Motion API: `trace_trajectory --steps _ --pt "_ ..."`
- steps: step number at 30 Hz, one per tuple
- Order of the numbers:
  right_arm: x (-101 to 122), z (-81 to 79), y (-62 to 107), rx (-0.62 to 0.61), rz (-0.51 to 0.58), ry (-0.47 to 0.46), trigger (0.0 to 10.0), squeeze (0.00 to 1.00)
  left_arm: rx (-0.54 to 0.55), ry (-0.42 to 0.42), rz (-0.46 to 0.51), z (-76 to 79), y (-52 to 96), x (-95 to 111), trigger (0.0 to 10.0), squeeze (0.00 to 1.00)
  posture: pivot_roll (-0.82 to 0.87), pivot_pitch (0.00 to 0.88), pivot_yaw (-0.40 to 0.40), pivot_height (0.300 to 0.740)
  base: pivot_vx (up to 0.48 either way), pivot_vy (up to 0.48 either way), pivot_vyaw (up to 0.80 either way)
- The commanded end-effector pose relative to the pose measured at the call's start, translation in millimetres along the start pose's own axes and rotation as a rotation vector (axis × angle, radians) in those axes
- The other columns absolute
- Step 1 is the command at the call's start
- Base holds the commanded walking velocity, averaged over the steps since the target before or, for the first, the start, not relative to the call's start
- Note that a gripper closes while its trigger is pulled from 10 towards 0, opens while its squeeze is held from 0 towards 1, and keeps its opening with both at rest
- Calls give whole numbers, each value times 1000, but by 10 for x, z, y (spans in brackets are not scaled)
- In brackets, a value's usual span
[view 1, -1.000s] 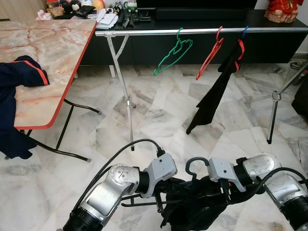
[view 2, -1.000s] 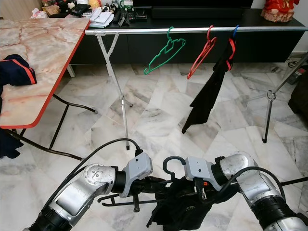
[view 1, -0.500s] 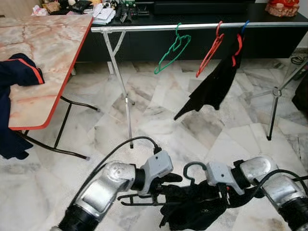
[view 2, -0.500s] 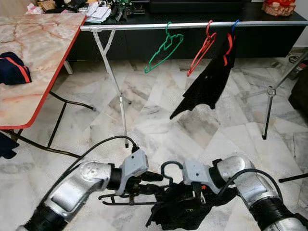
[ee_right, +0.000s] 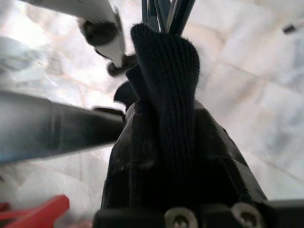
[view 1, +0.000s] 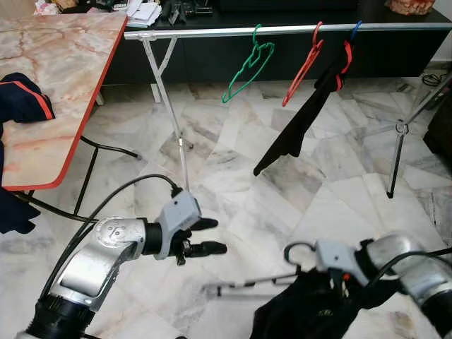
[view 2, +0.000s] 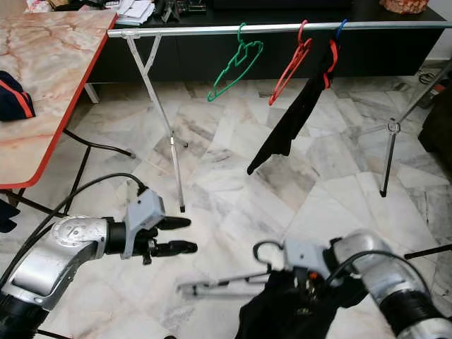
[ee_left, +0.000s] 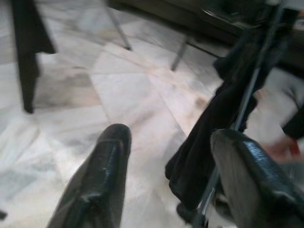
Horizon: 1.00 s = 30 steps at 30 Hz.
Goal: Hang hanger
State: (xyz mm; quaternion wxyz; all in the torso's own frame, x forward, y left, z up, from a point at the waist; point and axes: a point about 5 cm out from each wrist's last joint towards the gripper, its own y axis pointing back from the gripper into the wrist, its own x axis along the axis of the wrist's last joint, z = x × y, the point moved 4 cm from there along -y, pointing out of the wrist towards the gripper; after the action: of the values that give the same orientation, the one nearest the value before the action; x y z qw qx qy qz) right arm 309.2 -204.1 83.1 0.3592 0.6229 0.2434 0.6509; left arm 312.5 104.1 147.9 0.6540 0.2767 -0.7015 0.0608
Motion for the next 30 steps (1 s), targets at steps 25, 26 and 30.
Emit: trace_trajectory --steps 25,26,30 --pt "800 390 835 -267 137 229 0 0 304 155 -114 49 -169 -901 10000 0 -82 243 -25 740 0 0 0" --pt "835 385 846 -269 146 240 0 0 308 154 -108 42 -187 -898 10000 0 -82 243 -25 740 0 0 0" --pt "1025 332 871 -260 186 288 0 0 348 146 -58 -10 -294 -862 10000 0 -95 230 -29 740 0 0 0"
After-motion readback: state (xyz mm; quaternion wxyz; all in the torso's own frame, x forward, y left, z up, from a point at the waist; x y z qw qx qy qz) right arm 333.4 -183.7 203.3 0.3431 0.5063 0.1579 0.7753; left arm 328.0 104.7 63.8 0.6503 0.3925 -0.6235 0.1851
